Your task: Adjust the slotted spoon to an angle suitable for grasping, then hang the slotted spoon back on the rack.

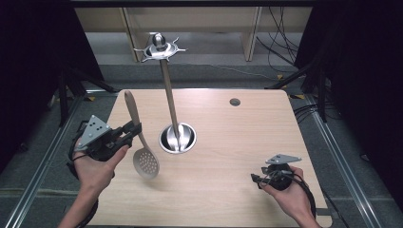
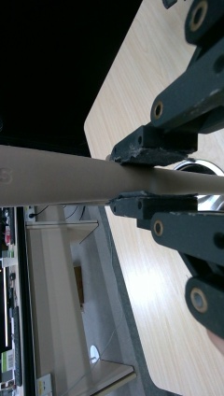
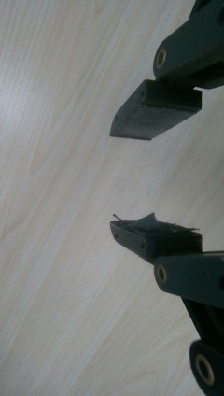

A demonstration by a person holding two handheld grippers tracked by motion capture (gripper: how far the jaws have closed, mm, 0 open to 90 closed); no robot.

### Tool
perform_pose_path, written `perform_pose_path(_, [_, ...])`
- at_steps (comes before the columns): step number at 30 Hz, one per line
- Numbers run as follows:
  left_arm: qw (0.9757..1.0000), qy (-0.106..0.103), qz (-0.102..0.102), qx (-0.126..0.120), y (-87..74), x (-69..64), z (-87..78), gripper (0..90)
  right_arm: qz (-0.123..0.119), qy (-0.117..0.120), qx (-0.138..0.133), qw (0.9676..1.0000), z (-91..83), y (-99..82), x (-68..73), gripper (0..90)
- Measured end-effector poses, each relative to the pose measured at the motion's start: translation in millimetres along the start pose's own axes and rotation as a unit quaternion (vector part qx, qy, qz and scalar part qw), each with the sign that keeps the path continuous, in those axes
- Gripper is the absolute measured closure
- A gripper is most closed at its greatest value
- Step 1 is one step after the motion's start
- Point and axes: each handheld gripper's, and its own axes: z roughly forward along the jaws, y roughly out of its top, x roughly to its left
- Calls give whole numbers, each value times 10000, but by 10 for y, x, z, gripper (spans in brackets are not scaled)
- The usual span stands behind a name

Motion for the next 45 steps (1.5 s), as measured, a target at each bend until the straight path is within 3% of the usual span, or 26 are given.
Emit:
perform_pose_path(5, [10000,13,29,5,37,-15,22,740,13,119,12,9999,1,8,-11,483])
perform_pose_path(11, [10000,12,46,76,48,7,47,740,-131,-1,-52,9999,15,19,2,483])
perform_pose_path(14, [9999,44,47,96,57,14,54,740,-35,42,-66,10000,5,26,12,483])
perform_pose_path(15, [9999,53,46,97,60,15,57,740,-44,155,-29,9999,8,30,3,483])
perform_pose_path(17, [9999,80,59,98,65,11,64,740,-165,64,-101,9998,19,28,-1,483])
perform_pose_path(18, [9999,91,73,98,66,7,68,740,-85,81,-84,9999,14,37,14,483])
perform_pose_path(22, [9998,81,89,131,75,0,86,740,-195,90,-124,9997,25,27,-7,482])
perform_pose_path(23, [9999,71,79,114,79,-3,91,740,-75,75,-90,9999,7,27,5,482])
perform_pose_path(25, [9999,51,94,121,93,-7,98,740,-296,37,-183,9994,15,23,-31,483])
perform_pose_path(29, [9999,56,96,108,141,-10,125,740,-106,-6,-101,9999,-23,2,2,484])
perform_pose_path(30, [9999,51,95,118,151,-12,129,740,40,-2,-69,10000,-35,-1,25,484])
perform_pose_path(36, [9999,95,91,95,214,-24,158,740,-139,-41,-105,9998,-38,6,15,483])
perform_pose_path(45, [9999,121,104,2,313,-18,194,740,-46,-18,-169,9998,-39,3,11,482])
